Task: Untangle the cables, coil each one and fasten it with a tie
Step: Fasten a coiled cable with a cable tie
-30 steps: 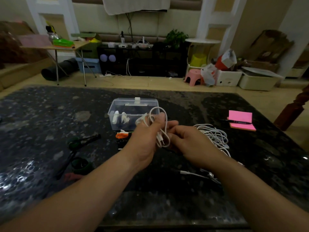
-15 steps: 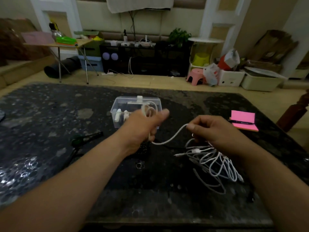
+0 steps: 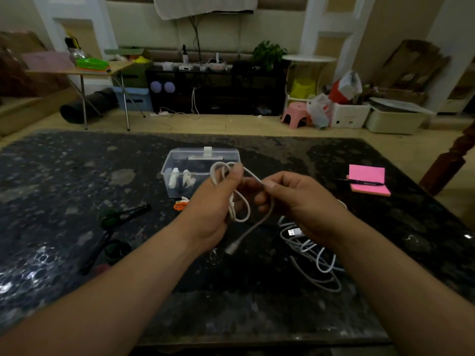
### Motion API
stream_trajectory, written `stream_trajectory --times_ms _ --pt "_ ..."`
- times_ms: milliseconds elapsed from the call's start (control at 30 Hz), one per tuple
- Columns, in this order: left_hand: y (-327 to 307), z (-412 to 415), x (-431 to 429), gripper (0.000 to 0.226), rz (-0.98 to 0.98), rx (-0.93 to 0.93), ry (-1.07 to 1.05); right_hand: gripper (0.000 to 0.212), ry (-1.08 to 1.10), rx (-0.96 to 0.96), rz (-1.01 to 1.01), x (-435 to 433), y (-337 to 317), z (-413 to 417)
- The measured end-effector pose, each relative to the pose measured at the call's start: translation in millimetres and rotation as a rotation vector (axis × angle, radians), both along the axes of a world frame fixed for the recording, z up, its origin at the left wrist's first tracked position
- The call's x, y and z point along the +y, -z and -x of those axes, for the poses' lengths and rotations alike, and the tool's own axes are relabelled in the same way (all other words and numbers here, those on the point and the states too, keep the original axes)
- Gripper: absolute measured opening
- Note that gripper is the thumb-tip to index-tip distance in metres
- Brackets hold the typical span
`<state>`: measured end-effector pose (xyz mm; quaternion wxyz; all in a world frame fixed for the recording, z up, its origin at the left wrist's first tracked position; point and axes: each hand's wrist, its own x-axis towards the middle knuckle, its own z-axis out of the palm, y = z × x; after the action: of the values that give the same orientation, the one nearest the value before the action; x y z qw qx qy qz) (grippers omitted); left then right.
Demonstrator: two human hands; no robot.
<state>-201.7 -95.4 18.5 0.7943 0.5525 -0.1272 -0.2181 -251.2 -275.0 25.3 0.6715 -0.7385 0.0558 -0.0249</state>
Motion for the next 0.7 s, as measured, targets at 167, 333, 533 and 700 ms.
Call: stream_trajectory --times_ms 167,333,533,700 --pt "-5 1 -4 0.028 0.101 0.087 -0.084 0.025 -0.125 0.051 0.086 20 18 3" --pt "-15 -1 5 0.027 0.137 0.084 -0.076 0.041 -0.285 0.507 -0.289 43 17 13" --pt "-20 7 5 0.022 -0.030 -0.010 -0.117 0.026 -0.159 0.362 -0.524 62 28 10" --pt "-10 6 11 0.034 -0.337 -0.185 -0.128 0.023 0.000 0.169 -0.296 62 31 6"
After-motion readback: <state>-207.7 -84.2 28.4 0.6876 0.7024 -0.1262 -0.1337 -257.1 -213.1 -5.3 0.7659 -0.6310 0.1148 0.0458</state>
